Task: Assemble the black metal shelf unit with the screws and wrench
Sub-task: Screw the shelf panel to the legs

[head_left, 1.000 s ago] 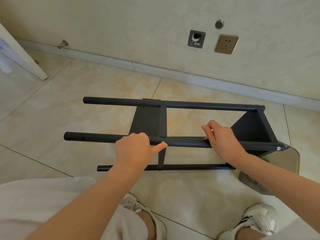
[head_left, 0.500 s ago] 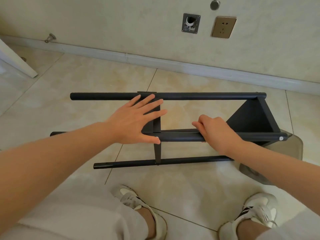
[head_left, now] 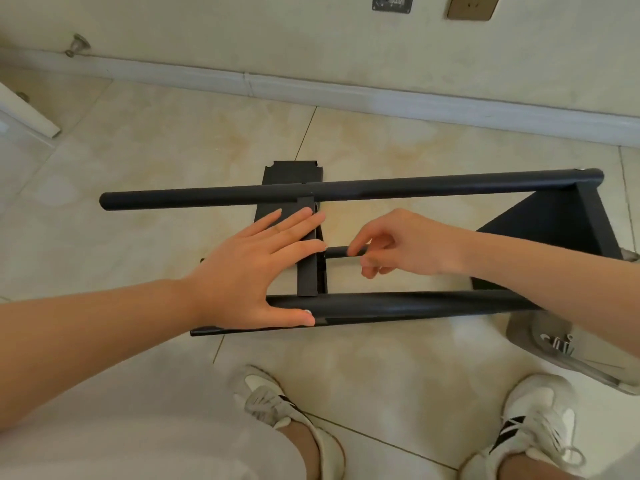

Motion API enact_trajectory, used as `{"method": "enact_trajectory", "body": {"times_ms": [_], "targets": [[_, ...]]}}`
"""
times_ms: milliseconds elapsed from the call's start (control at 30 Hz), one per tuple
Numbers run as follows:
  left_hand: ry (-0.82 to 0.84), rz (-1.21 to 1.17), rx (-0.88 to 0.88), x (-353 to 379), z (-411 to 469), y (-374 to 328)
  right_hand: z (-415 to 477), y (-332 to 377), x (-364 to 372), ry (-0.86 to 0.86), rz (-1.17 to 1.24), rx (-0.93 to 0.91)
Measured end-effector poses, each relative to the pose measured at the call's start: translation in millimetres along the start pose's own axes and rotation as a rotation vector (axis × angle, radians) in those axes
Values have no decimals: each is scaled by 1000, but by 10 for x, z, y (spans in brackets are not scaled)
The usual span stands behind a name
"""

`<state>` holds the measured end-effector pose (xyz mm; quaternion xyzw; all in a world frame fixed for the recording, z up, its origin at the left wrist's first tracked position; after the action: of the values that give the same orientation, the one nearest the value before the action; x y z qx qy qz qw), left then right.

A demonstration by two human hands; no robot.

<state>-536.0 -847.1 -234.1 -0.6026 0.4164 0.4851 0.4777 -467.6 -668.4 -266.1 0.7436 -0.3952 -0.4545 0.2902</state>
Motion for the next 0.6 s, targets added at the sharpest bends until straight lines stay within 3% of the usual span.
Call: {"method": "enact_trajectory", "body": {"times_ms": [333,600], "targets": [[-69,-3,19,146,-173,-78,125,20,405,152,334,-52],[-98,42,29,145,-180,-94,176,11,590,159,337,-28]]}}
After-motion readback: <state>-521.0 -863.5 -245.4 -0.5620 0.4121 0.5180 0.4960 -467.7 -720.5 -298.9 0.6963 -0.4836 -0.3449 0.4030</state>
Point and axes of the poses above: each hand's wrist, its own z-axis towards the middle knuckle, its own x-axis out of the palm, y = z × x, the point moved 6 cm from there along z, towards the middle knuckle, and after that the axes turned 1 degree about -x, right-handed, at the moved point
